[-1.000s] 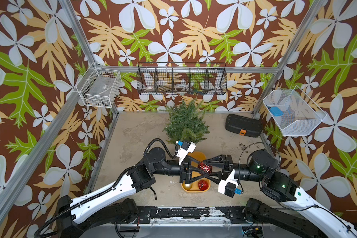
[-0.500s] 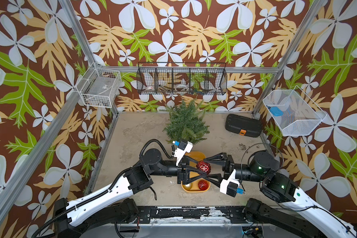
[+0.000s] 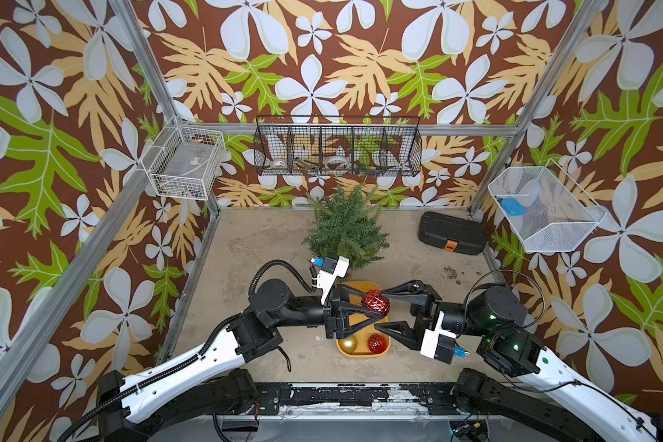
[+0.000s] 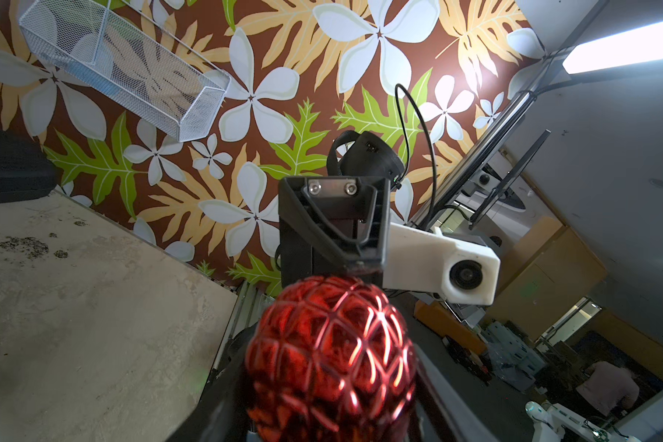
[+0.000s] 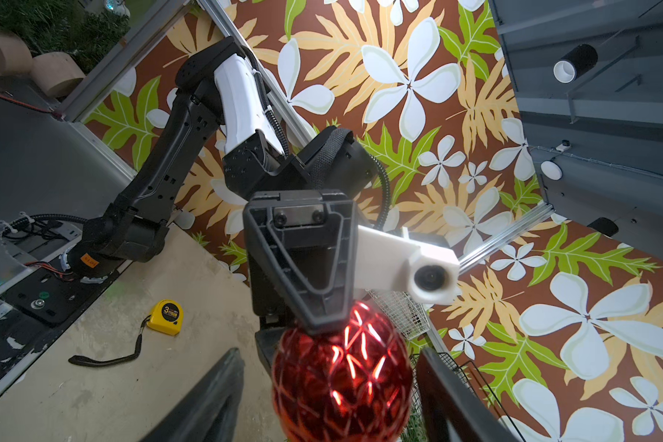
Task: Decorate the small christmas tree with ornaments
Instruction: Pick up an ornament from the container.
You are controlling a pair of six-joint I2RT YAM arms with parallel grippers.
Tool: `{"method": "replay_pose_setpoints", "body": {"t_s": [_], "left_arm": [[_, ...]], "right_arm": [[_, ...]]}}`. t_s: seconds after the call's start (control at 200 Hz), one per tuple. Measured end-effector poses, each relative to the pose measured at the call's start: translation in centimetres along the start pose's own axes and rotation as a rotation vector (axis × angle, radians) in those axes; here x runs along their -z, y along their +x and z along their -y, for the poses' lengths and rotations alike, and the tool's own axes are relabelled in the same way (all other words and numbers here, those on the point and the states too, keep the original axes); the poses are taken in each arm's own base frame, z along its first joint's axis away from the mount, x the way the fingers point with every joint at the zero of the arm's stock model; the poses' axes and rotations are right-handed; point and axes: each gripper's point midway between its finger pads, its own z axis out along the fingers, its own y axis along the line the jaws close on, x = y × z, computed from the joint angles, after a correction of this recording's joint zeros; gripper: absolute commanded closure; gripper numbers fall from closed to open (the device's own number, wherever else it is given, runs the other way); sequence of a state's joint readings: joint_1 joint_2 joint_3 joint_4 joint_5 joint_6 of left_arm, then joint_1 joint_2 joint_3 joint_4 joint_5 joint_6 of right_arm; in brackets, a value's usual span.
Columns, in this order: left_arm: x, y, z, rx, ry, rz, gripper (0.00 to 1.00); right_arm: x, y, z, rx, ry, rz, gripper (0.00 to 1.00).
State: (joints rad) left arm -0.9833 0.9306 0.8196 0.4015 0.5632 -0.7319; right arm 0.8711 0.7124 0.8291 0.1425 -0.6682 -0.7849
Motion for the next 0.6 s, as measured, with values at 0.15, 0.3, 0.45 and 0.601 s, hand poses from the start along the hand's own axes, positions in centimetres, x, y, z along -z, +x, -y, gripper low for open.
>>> {"method": "replay_pose_setpoints", "body": {"t_s": [0.15, 0.3, 0.45, 0.601], "left_arm": [[0.04, -0.05, -0.24, 0.007, -0.011, 0.008, 0.51], [0.24, -0.18, -0.12, 0.013, -0.012, 0.018, 0.51], [0.25, -0.25, -0.05, 0.018, -0.009, 0.020, 0.51], [0.21, -0.19, -0.14, 0.020, -0.009, 0.021, 0.51]], "right_arm": [[-0.52, 0.10, 0.13, -0.003, -0.012, 0.006, 0.31], [-0.90, 0.33, 0.25, -0.006, -0.016, 0.005, 0.33], [-0.95, 0.30, 0.33, -0.005, -0.015, 0.006, 0.33], [-0.92, 0.26, 0.33, -0.005, -0.015, 0.006, 0.33]]}}
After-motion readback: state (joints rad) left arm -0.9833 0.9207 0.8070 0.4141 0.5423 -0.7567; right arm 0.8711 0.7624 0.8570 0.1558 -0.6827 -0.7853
